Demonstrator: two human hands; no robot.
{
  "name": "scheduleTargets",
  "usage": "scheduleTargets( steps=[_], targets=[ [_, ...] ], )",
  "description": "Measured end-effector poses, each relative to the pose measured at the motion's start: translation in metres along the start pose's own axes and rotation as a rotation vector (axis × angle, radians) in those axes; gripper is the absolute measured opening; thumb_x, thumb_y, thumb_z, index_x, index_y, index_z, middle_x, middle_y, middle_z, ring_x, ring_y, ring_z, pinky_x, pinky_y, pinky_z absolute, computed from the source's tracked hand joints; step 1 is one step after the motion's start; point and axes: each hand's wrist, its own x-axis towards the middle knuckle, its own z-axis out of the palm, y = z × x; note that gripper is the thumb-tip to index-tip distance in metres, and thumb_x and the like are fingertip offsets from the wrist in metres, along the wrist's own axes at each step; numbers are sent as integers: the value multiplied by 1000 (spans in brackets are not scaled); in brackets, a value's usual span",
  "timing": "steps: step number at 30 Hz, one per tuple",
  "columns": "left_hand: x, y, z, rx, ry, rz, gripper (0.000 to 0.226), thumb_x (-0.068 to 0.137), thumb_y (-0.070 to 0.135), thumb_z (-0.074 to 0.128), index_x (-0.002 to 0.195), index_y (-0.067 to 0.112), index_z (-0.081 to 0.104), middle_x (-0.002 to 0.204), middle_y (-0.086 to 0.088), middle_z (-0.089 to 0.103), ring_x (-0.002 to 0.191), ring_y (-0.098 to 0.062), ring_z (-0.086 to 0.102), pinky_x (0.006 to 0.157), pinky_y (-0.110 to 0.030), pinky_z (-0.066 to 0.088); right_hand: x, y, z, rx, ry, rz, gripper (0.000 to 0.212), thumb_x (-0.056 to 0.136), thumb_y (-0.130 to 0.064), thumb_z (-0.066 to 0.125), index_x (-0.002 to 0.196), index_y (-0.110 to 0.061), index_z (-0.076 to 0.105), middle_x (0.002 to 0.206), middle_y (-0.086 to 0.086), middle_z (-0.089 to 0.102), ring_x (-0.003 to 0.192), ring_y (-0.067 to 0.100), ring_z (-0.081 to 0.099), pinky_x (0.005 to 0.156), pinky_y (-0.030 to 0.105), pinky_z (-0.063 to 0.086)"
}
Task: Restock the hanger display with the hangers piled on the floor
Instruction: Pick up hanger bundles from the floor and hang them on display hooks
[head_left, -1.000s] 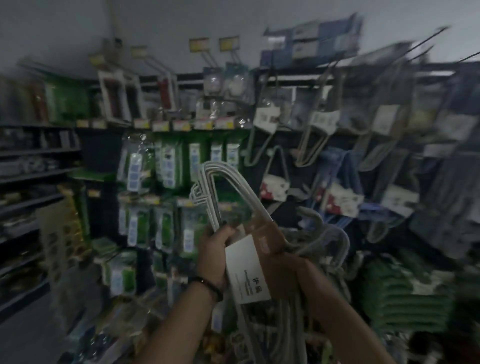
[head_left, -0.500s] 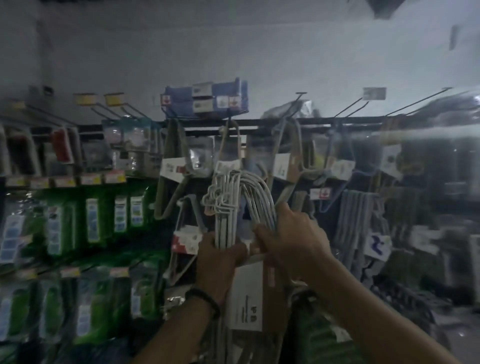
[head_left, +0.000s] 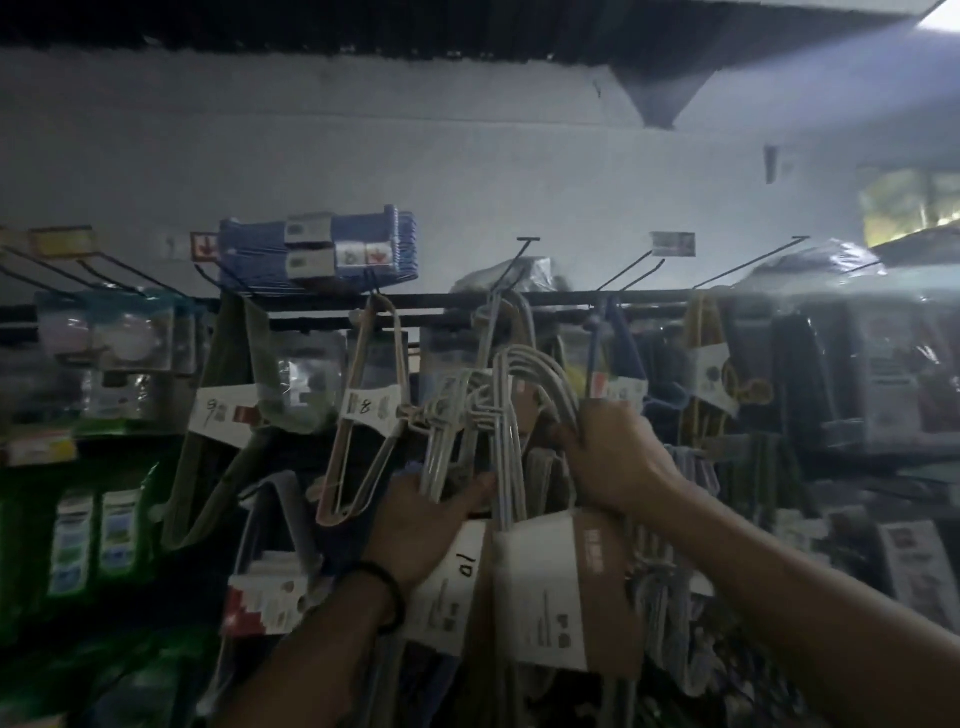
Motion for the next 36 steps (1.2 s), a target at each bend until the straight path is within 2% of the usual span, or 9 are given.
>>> scheduleTargets(
  steps=[3, 5, 9, 13, 16, 24, 28, 31, 36],
  targets=[
    [34, 7, -19, 107, -8, 124, 32, 91, 53, 72, 102, 23, 71, 94, 0, 75, 88, -16, 70, 88, -46, 58, 28, 11, -16, -120, 39, -14, 27, 106, -37, 55, 86, -19, 56, 74, -2, 58, 61, 10, 57, 49, 22, 39],
    [59, 12, -28, 197, -5, 247, 17, 100, 43, 62, 93, 29, 68, 84, 4, 71, 80, -13, 67, 75, -37, 54, 46, 16, -22, -170, 32, 3, 26, 106, -38, 54, 90, -18, 58, 75, -1, 60, 63, 13, 60, 50, 25, 42],
    [104, 12, -32, 467, 25, 403, 20, 104, 30, 57, 85, 35, 61, 78, 5, 70, 73, -12, 66, 62, -28, 48, 79, 21, -24, -296, -11, -62, 29, 106, -36, 56, 102, -9, 64, 77, 2, 61, 79, 28, 70, 67, 34, 52],
    [130, 22, -36, 553, 89, 512, 10, 101, 36, 63, 91, 34, 65, 78, 8, 68, 71, -9, 65, 62, -28, 51, 110, 32, -37, -163, 16, -93, 32, 104, -33, 61, 77, -16, 56, 70, 2, 65, 56, 13, 65, 51, 27, 53],
    [145, 32, -47, 580, 90, 508, 17, 99, 44, 63, 84, 36, 67, 71, 8, 70, 64, -7, 68, 60, -25, 53, 138, 44, -50, -130, 159, -111, 42, 103, -36, 62, 66, -21, 49, 61, -2, 55, 52, 10, 54, 48, 22, 37],
    [153, 75, -29, 555, -251, 546, 20, 102, 43, 55, 110, 38, 73, 89, 14, 79, 80, -1, 75, 78, -22, 60, 223, 43, -14, -225, -12, -157, 32, 102, -28, 61, 72, -21, 51, 71, -3, 56, 64, 11, 62, 50, 20, 39],
    [163, 88, -15, 561, -331, 528, 46, 90, 78, 49, 111, 44, 73, 98, 0, 80, 88, -14, 77, 91, -49, 60, 247, 27, -13, -208, 133, -157, 25, 99, -35, 64, 86, -15, 57, 80, 1, 53, 75, 22, 54, 69, 29, 44],
    [168, 98, -3, 555, -325, 553, 37, 98, 69, 46, 109, 45, 72, 101, 0, 79, 89, -15, 77, 93, -50, 58, 259, 29, -19, -127, 206, -75, 26, 97, -27, 65, 108, -4, 67, 95, 14, 62, 83, 29, 55, 72, 34, 45],
    [177, 110, 13, 526, -270, 542, 57, 99, 65, 47, 120, 16, 69, 114, -22, 71, 98, -30, 74, 97, -62, 54, 265, 35, 3, -102, 233, -47, 18, 99, -9, 55, 109, -6, 69, 109, 17, 69, 102, 36, 68, 76, 39, 55]
  ],
)
